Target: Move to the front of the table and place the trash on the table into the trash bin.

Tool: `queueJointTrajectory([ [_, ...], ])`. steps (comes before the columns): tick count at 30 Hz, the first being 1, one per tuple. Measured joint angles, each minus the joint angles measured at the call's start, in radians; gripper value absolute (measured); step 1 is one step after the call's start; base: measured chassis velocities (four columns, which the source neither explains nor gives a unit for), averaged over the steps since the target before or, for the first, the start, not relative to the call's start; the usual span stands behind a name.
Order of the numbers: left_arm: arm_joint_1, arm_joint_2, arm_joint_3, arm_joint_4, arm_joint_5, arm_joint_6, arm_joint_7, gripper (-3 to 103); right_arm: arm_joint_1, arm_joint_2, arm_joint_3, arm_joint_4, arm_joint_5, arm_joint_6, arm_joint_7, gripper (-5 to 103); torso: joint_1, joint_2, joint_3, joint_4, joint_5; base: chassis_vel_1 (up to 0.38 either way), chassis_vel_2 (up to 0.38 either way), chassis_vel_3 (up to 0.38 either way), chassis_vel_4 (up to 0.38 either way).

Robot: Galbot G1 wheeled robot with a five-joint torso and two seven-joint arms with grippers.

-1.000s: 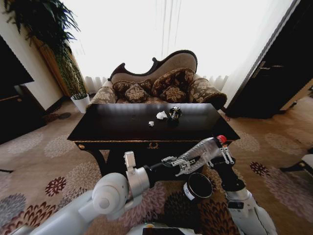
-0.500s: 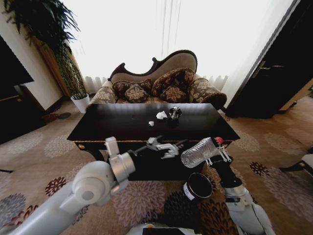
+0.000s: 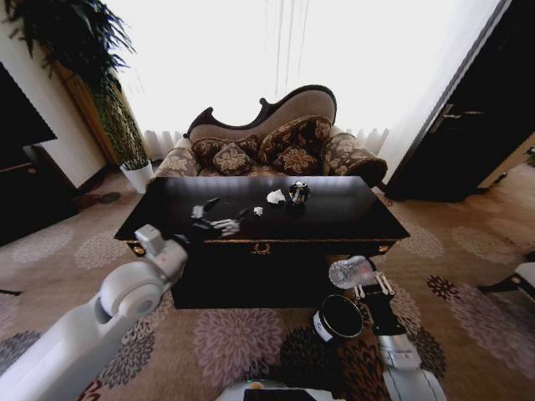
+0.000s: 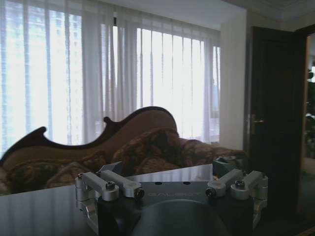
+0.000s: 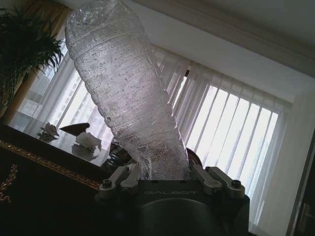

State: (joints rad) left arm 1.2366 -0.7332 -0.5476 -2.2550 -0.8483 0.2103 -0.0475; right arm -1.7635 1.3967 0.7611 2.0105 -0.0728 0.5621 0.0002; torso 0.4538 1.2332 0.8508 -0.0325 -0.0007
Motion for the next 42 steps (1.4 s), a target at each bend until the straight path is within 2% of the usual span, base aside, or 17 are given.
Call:
queueJointTrajectory([
  [1,0.000,0.000,0.000,0.000,0.000,0.000,0.000,100,0.000,0.000,0.000,0.000,0.000,0.000,0.000,30,0.000,0.000,0.000,0.0000,0.0000,0.000,0.000,0.000,0.000],
  [6,0.200,-0.060,-0.295,0.075,0.013,-0.062,0.067,100,-0.003,-0.018,-0.070,-0.062,0.202,-0.104,-0.001,30,0.000,0.000,0.000,0.0000,0.0003,0.000,0.000,0.000,0.000],
  [7,0.200,-0.060,-0.295,0.075,0.013,-0.062,0.067,100,-0.003,-0.018,-0.070,-0.062,0.202,-0.104,-0.001,30,0.000,0.000,0.000,0.0000,0.0003,0.000,0.000,0.000,0.000],
  [9,0.256,-0.079,-0.367,0.093,0.031,-0.089,0.092,100,0.006,-0.021,-0.088,-0.075,0.248,-0.137,-0.002,30,0.000,0.000,0.000,0.0000,0.0004,0.000,0.000,0.000,0.000],
  [10,0.321,-0.110,-0.441,0.107,0.052,-0.124,0.117,100,0.022,-0.024,-0.105,-0.092,0.290,-0.171,-0.004,30,0.000,0.000,0.000,0.0002,0.0003,0.000,0.000,0.000,0.000],
  [12,0.349,-0.129,-0.473,0.109,0.057,-0.138,0.127,100,0.031,-0.025,-0.112,-0.103,0.303,-0.181,-0.004,30,0.000,0.000,0.000,0.0001,0.0002,0.000,0.000,0.000,0.000],
  [16,0.438,-0.229,-0.569,0.110,0.014,-0.156,0.142,100,0.077,-0.030,-0.142,-0.151,0.336,-0.219,-0.004,30,0.000,0.000,0.000,0.0005,0.0003,0.000,0.000,0.000,0.000],
  [19,0.448,-0.240,-0.577,0.116,0.006,-0.160,0.146,100,0.091,-0.031,-0.149,-0.173,0.340,-0.224,-0.004,30,0.000,0.000,0.000,0.0004,0.0005,0.000,0.000,0.000,0.000],
  [21,0.456,-0.241,-0.581,0.118,0.005,-0.166,0.150,100,0.110,-0.031,-0.153,-0.197,0.351,-0.233,-0.004,30,0.000,0.000,0.000,-0.0009,0.0003,0.000,0.000,0.000,0.000],
  [25,0.476,-0.258,-0.593,0.118,0.010,-0.181,0.153,100,0.158,-0.039,-0.170,-0.247,0.378,-0.253,-0.003,30,0.000,0.000,0.000,0.0001,0.0005,0.000,0.000,0.000,0.000],
  [28,0.492,-0.274,-0.593,0.121,0.018,-0.214,0.158,100,0.221,-0.049,-0.191,-0.343,0.392,-0.264,-0.002,30,0.000,0.000,0.000,0.0001,0.0006,0.000,0.000,0.000,0.000],
  [30,0.494,-0.275,-0.592,0.123,0.018,-0.216,0.160,100,0.233,-0.050,-0.193,-0.362,0.388,-0.264,-0.002,30,0.000,0.000,0.000,-0.0001,0.0006,0.000,0.000,0.000,0.000],
  [34,0.488,-0.276,-0.585,0.136,0.030,-0.224,0.161,100,0.310,-0.063,-0.207,-0.517,0.329,-0.237,-0.007,30,0.000,0.000,0.000,0.0000,0.0004,0.000,0.000,0.000,0.000],
  [36,0.487,-0.276,-0.585,0.136,0.030,-0.224,0.161,100,0.324,-0.066,-0.209,-0.540,0.327,-0.236,-0.007,30,0.000,0.000,0.000,-0.0001,0.0005,0.000,0.000,0.000,0.000],
  [42,0.485,-0.275,-0.582,0.136,0.031,-0.224,0.161,100,0.442,-0.094,-0.219,-0.757,0.307,-0.208,-0.009,29,0.000,0.000,0.000,0.0002,0.0006,0.000,0.000,0.000,0.000],
])
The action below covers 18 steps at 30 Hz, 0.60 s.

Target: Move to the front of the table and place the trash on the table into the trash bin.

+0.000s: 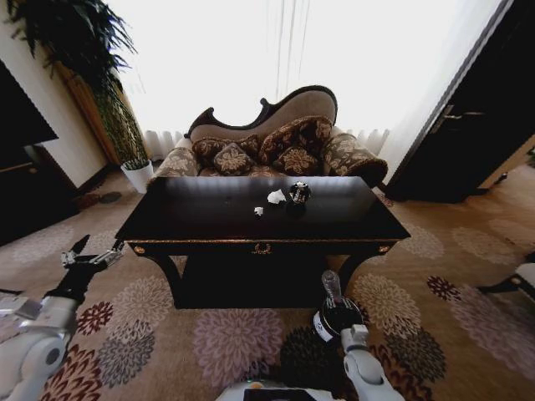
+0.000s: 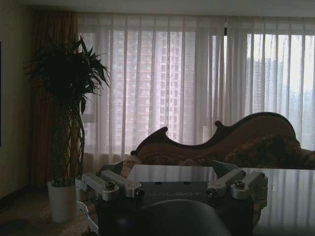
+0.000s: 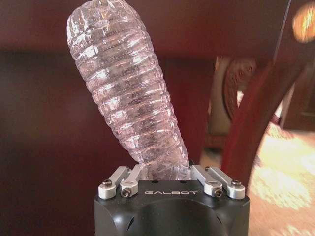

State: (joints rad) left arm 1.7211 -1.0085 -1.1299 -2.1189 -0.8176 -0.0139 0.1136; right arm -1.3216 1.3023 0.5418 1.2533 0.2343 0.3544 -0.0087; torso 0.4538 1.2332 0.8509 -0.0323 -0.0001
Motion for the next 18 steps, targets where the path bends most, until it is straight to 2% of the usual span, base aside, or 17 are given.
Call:
queueJointTrajectory([
  [3,-0.001,0.001,0.001,0.000,0.000,0.000,-0.001,100,0.099,-0.024,-0.012,-0.208,-0.012,0.040,-0.016,29,0.000,0.000,0.000,-0.0002,0.0000,0.000,0.000,0.000,0.000],
  [5,-0.001,0.001,0.001,0.000,0.000,0.000,-0.001,100,0.118,-0.027,-0.014,-0.246,-0.017,0.053,-0.017,29,0.000,0.000,0.000,-0.0003,0.0001,0.000,0.000,0.000,0.000],
  [7,-0.002,0.001,0.002,0.000,0.000,0.000,-0.001,100,0.206,-0.040,-0.015,-0.393,-0.044,0.104,-0.015,29,0.000,0.000,0.000,0.0001,0.0000,0.000,0.000,0.000,0.000],
  [18,-0.002,0.002,0.003,-0.001,0.000,0.001,-0.002,100,0.359,-0.056,0.004,-0.710,-0.131,0.188,-0.012,29,0.000,0.000,0.000,-0.0002,-0.0002,0.000,0.000,0.000,0.000],
])
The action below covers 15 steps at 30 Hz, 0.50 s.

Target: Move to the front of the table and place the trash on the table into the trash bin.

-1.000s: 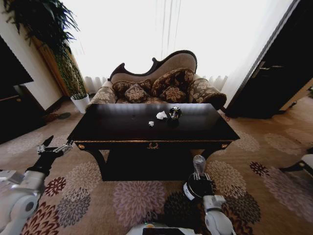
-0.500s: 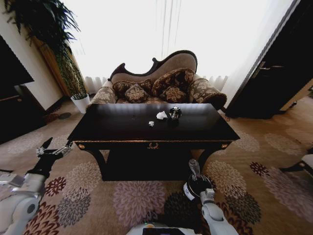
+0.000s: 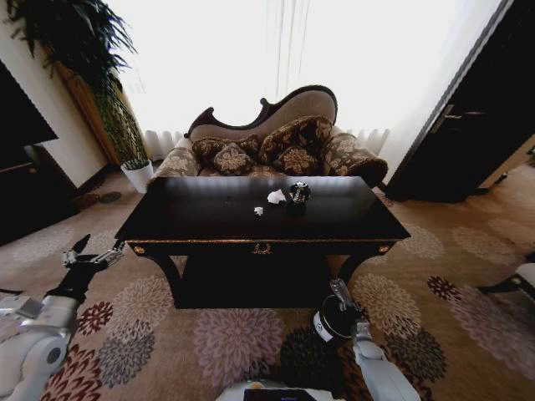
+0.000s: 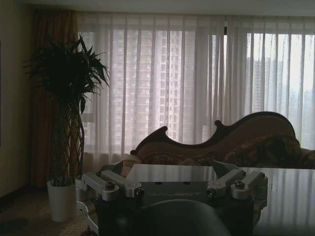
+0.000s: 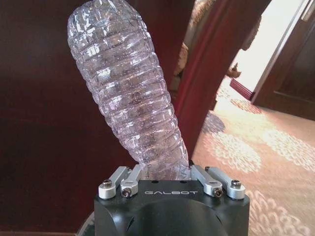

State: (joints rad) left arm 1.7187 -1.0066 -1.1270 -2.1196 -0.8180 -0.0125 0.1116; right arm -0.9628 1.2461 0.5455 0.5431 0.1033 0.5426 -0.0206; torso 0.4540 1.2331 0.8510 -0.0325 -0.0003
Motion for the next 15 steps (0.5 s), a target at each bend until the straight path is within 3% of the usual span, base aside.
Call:
queueJointTrajectory([
  [4,0.000,0.000,0.000,0.000,0.000,0.000,0.000,100,-0.001,0.007,0.006,-0.008,0.000,0.003,-0.011,26,0.000,0.000,0.000,0.0001,0.0001,0.000,0.000,0.000,0.000],
  [6,0.000,0.000,0.000,0.000,0.000,0.000,0.000,100,-0.004,0.010,0.007,-0.007,0.000,0.003,-0.013,30,0.000,0.000,0.000,0.0001,0.0001,0.000,0.000,0.000,0.000],
  [9,0.000,0.001,0.001,-0.001,-0.001,0.001,0.000,100,-0.012,0.023,0.016,-0.011,-0.012,0.014,-0.010,46,0.000,0.000,0.000,0.0000,0.0000,0.000,0.000,0.000,0.000],
  [11,0.000,0.001,0.001,-0.001,-0.001,0.001,0.000,100,-0.011,0.026,0.019,-0.015,-0.014,0.017,-0.008,46,0.000,0.000,0.000,0.0000,0.0001,0.000,0.000,0.000,0.000],
  [15,-0.001,0.001,0.001,-0.001,-0.001,0.001,-0.001,100,-0.018,0.039,0.033,-0.018,-0.022,0.025,-0.003,68,0.000,0.000,0.000,0.0001,0.0001,0.000,0.000,0.000,0.000],
])
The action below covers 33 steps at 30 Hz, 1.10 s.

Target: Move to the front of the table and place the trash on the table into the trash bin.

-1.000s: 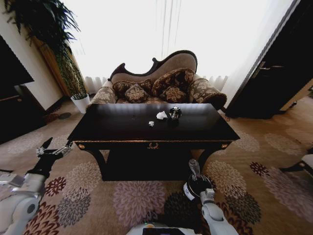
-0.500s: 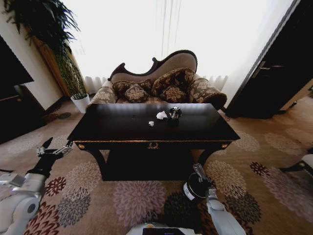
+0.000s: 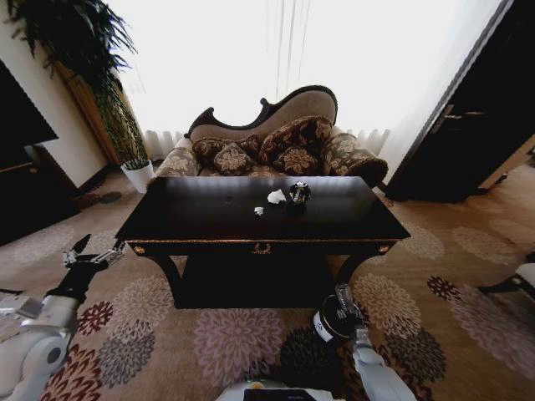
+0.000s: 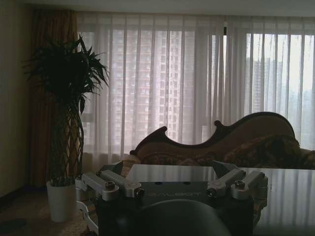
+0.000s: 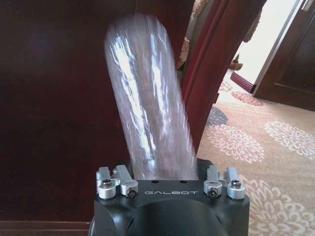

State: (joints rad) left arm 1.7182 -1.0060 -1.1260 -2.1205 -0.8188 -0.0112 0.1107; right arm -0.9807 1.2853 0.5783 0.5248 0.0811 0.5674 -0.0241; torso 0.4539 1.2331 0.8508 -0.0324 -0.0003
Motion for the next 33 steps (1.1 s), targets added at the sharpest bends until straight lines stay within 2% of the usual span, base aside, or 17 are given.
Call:
queueJointTrajectory([
  [2,0.000,0.000,0.000,0.000,0.000,0.000,0.000,100,-0.003,0.001,-0.001,0.003,-0.001,0.000,0.000,68,0.000,0.000,0.000,-0.0001,0.0002,0.000,0.000,0.000,0.000],
  [3,0.000,0.000,0.000,0.000,0.000,0.000,0.000,100,-0.007,0.003,-0.002,0.009,0.000,0.001,0.001,79,0.000,0.000,0.000,-0.0001,0.0001,0.000,0.000,0.000,0.000],
  [4,0.000,0.000,0.000,0.000,0.000,0.000,0.000,100,-0.009,0.003,-0.002,0.014,0.003,0.001,0.001,79,0.000,0.000,0.000,-0.0001,-0.0001,0.000,0.000,0.000,0.000],
  [6,0.000,0.000,0.000,0.000,0.000,0.000,0.000,100,-0.012,0.004,-0.002,0.019,0.006,0.000,0.001,89,0.000,0.000,0.000,0.0000,0.0000,0.000,0.000,0.000,0.000],
  [7,0.000,0.000,0.000,0.000,0.000,0.000,0.000,100,-0.012,0.004,-0.002,0.019,0.006,0.000,0.001,89,0.000,0.000,0.000,0.0000,0.0000,0.000,0.000,0.000,0.000],
  [9,0.000,0.000,0.000,0.000,0.000,0.000,0.000,100,-0.023,0.005,-0.003,0.042,0.015,-0.006,0.001,98,0.000,0.000,0.000,0.0000,-0.0001,0.000,0.000,0.000,0.000],
  [13,0.000,0.000,0.000,0.000,0.000,0.000,0.000,100,-0.047,0.008,-0.005,0.084,0.028,-0.017,0.002,100,0.000,0.000,0.000,0.0000,0.0000,0.000,0.000,0.000,0.000],
  [16,0.000,0.000,0.000,0.000,0.000,0.000,0.000,100,-0.142,0.028,-0.005,0.223,0.065,-0.036,0.007,100,0.000,0.000,0.000,0.0003,0.0000,0.000,0.000,0.000,0.000],
  [18,0.000,0.000,0.000,0.000,0.000,0.000,-0.001,100,-0.162,0.032,-0.005,0.252,0.071,-0.038,0.008,100,0.000,0.000,0.000,0.0000,0.0002,0.000,0.000,0.000,0.000],
  [20,0.000,0.000,0.000,0.000,0.000,0.000,-0.001,100,-0.288,0.049,-0.005,0.412,0.114,-0.051,0.012,100,0.000,0.000,0.000,0.0002,0.0000,0.000,0.000,0.000,0.000],
  [23,0.000,0.000,0.000,0.000,0.000,0.000,-0.001,100,-0.372,0.058,0.005,0.507,0.142,-0.052,0.015,100,0.000,0.000,0.000,-0.0008,0.0004,0.000,0.000,0.000,0.000],
  [25,0.000,0.000,0.000,0.000,0.000,0.000,-0.001,100,-0.452,0.065,0.021,0.623,0.184,-0.048,0.019,100,0.000,0.000,0.000,-0.0001,-0.0005,0.000,0.000,0.000,0.000],
  [26,0.000,0.000,0.000,0.000,0.000,0.000,-0.001,100,-0.452,0.065,0.021,0.623,0.184,-0.048,0.019,100,0.000,0.000,0.000,-0.0001,-0.0005,0.000,0.000,0.000,0.000],
  [28,0.000,0.000,0.000,0.000,0.000,0.000,-0.001,100,-0.570,0.079,0.030,0.788,0.224,-0.038,0.019,100,0.000,0.000,0.000,0.0002,0.0000,0.000,0.000,0.000,0.000],
  [33,0.000,0.000,0.000,0.000,0.000,0.000,-0.001,100,-0.741,0.113,0.049,0.987,0.250,-0.016,0.023,100,0.000,0.000,0.000,-0.0003,0.0001,0.000,0.000,0.000,0.000],
])
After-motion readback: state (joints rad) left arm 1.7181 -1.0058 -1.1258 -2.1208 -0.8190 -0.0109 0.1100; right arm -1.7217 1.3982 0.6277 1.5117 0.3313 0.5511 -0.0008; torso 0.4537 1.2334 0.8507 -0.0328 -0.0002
